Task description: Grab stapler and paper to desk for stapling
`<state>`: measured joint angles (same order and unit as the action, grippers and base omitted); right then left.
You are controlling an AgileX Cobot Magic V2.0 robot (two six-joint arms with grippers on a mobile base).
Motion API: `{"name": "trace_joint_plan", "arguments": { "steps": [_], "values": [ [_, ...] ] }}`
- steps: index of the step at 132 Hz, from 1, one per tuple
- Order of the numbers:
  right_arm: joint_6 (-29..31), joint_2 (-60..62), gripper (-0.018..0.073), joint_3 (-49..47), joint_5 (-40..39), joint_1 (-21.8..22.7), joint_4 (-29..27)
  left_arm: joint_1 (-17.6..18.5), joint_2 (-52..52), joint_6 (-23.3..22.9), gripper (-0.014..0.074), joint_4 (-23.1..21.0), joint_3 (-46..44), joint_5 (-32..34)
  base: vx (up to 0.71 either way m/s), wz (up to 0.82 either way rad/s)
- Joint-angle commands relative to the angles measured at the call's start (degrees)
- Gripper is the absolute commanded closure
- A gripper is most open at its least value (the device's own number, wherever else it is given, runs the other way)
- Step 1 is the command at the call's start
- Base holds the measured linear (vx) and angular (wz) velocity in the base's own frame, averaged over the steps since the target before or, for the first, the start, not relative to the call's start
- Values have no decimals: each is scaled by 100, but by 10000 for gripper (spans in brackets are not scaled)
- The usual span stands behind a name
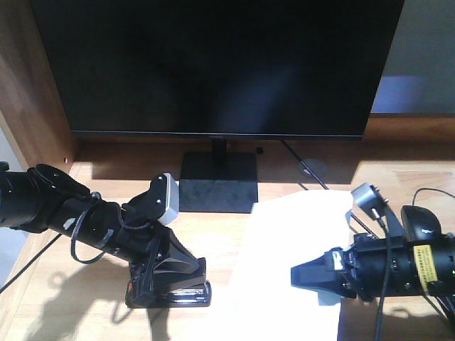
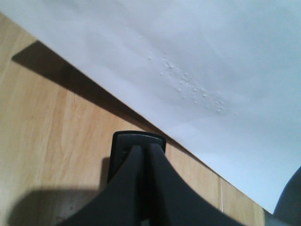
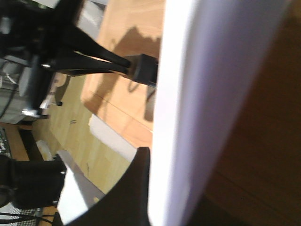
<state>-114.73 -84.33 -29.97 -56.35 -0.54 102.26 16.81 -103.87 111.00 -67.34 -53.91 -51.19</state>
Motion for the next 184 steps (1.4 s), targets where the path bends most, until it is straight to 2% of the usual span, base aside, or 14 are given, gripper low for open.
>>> {"name": "trace_joint_plan", "arguments": {
  "steps": [1,45,71,114,139,184],
  "values": [
    [314,-124,561,-131,-143,-6,63,24,240,-42,603,-266,-118,-230,0,0],
    [1078,-584,561,-131,-213,-6,-38,24,240,-42,603,-266,-118,-230,0,0],
    [1687,-584,561,-131,-479,-6,-527,24,240,-42,603,-266,-118,-230,0,0],
    [1769,-840,561,-131,-463,-12,-884,24,240,-42,603,-266,-118,-230,0,0],
    [2206,-1327,561,-131,-693,-12,-1277,24,240,-42,603,-266,-118,-230,0,0],
    [2469,-1826,561,-131,-1090,-12,-1896,24,240,-42,603,-266,-118,-230,0,0]
  ]
}}
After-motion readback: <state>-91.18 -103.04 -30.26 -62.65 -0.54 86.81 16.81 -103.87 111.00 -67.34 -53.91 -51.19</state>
